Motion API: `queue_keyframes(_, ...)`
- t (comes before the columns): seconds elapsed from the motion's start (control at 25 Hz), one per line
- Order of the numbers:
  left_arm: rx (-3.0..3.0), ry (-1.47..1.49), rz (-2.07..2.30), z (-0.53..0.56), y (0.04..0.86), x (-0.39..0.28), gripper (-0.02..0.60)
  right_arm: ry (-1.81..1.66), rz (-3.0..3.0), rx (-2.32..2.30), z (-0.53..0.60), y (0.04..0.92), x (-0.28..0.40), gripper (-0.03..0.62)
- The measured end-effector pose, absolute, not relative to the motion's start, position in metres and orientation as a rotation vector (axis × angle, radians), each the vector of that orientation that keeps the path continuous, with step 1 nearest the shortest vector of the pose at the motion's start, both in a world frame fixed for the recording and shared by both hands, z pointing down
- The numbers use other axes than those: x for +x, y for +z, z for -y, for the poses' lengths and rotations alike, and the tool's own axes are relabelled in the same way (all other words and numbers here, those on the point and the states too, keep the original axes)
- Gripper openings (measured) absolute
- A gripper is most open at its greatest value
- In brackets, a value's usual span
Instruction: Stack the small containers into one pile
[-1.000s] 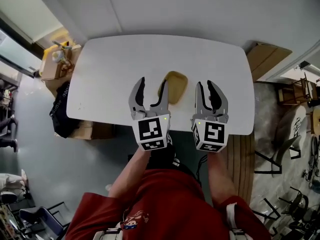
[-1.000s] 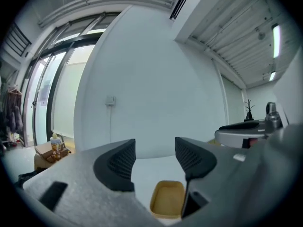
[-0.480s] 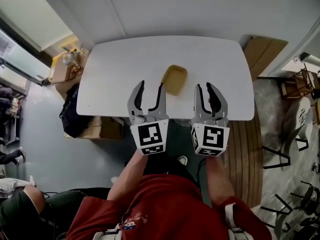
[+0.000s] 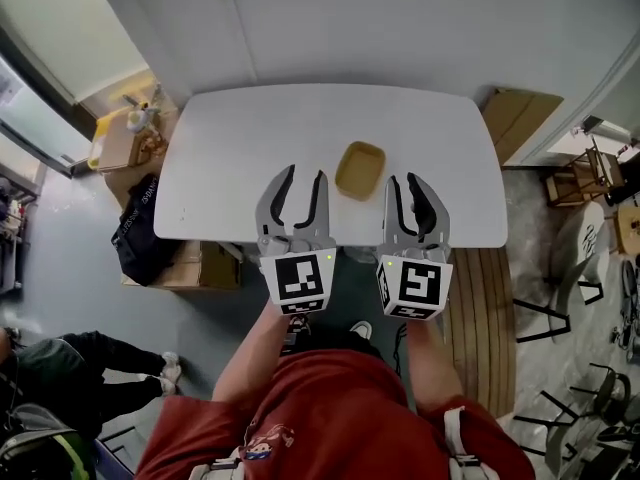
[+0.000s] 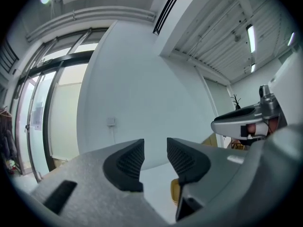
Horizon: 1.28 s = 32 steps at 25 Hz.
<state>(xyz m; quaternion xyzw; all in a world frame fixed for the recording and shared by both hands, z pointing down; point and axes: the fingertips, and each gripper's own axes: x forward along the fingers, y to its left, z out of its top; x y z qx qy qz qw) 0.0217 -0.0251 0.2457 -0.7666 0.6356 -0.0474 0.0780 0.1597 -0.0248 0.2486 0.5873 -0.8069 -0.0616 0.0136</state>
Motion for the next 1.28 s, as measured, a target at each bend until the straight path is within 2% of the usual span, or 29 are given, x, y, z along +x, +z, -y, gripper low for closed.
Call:
queue_keyframes(0.44, -2.279, -0.125, -1.899, 0.024, 0.245, -0.022, 0.063, -0.222, 2.517, 1.816, 0.023, 0.246, 0.108, 0.027)
queue_keyframes(0.56, -2.253, -0.115, -1.923, 0.026, 0.245, -0.027, 0.002, -0.211, 2.524, 1.799, 0.022, 0.247, 0.103, 0.000)
queue_keyframes(1.28, -2.250, -0.075, -1.925, 0.026, 0.245, -0.038, 0.002, -0.209, 2.568, 1.717, 0.028, 0.253, 0.082, -0.002)
